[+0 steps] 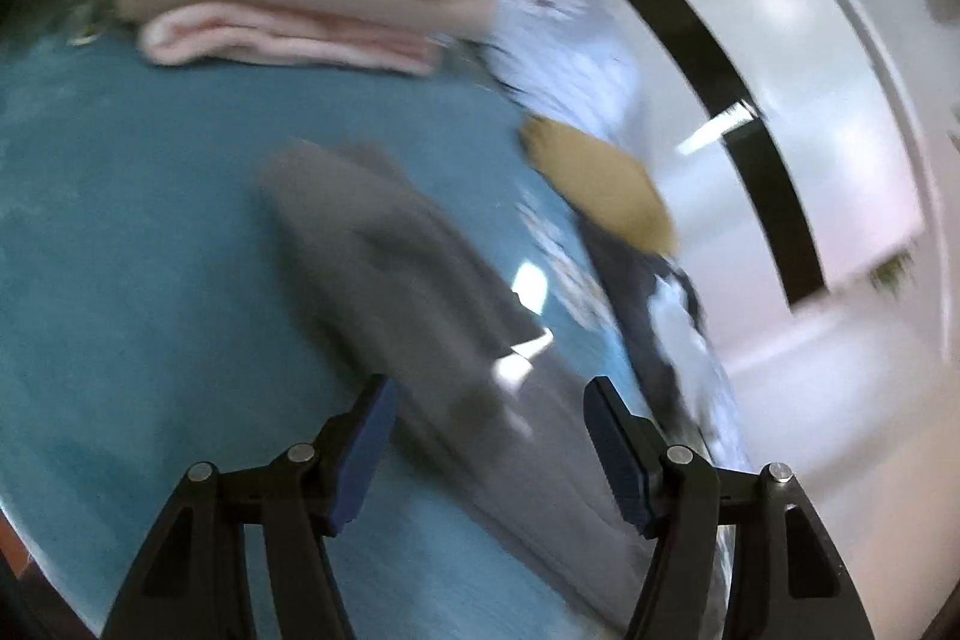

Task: Fold clothes
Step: 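Fold the sweatshirt side over with the right tool while the left tool grasps the cuff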

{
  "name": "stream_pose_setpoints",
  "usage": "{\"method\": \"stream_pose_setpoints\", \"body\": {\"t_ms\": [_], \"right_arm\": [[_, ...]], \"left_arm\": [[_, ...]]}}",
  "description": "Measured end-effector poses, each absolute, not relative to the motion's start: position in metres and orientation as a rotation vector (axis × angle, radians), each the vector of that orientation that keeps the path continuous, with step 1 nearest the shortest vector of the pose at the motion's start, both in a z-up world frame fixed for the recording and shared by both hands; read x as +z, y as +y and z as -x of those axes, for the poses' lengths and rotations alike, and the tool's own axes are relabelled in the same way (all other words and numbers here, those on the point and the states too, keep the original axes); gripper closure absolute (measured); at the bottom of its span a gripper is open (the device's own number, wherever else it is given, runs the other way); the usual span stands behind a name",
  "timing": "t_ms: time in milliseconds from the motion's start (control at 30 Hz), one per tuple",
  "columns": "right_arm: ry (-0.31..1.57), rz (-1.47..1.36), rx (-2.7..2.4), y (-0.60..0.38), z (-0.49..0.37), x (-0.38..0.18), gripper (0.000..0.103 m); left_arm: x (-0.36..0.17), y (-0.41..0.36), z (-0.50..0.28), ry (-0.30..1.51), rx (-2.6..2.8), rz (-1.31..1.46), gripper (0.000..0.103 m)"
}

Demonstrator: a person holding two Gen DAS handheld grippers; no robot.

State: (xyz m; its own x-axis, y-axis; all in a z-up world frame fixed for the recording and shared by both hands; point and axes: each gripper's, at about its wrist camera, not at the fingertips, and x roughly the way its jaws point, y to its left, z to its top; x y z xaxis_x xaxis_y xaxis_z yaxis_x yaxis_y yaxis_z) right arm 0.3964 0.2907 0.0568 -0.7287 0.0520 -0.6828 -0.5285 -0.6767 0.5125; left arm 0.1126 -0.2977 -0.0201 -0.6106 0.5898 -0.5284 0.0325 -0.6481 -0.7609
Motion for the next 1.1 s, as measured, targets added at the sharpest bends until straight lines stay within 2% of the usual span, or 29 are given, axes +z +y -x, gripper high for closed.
{"method": "stream_pose_setpoints", "body": {"t_ms": [267,433,500,567,733,833,900,1033,1067,1100], "right_arm": [[1.015,1.087,2.535,0.234,-0.333,0.048,0.048],[0.976,1.154,2.601,0.202,-0.304,0.044,0.042],[0.960,1.182,2.623,0.191,-0.294,0.042,0.037],[0.976,1.208,2.654,0.178,-0.283,0.037,0.028],[1.091,1.269,2.747,0.141,-0.257,0.025,0.027],[1.097,1.382,2.826,0.106,-0.239,0.018,0.013],[1.052,1.469,2.867,0.086,-0.232,0.014,0.013],[0.947,1.587,2.874,0.065,-0.229,0.005,0.013],[0.948,1.598,2.865,0.064,-0.230,0.003,0.013],[0.976,1.598,2.856,0.067,-0.231,0.001,0.013]], "left_arm": [[-0.037,-0.315,-0.049,-1.021,2.366,1.282,0.033],[-0.054,-0.317,-0.043,-1.072,2.331,1.269,0.033],[-0.055,-0.320,-0.045,-1.081,2.326,1.247,0.031],[-0.054,-0.321,-0.044,-1.084,2.328,1.228,0.030],[-0.054,-0.321,-0.045,-1.100,2.336,1.181,0.030],[-0.055,-0.323,-0.045,-1.120,2.335,1.164,0.030],[-0.055,-0.323,-0.045,-1.127,2.337,1.155,0.031],[-0.054,-0.321,-0.045,-1.105,2.356,1.135,0.032],[-0.055,-0.320,-0.045,-1.094,2.363,1.132,0.036],[-0.056,-0.319,-0.045,-1.084,2.369,1.128,0.043]]}}
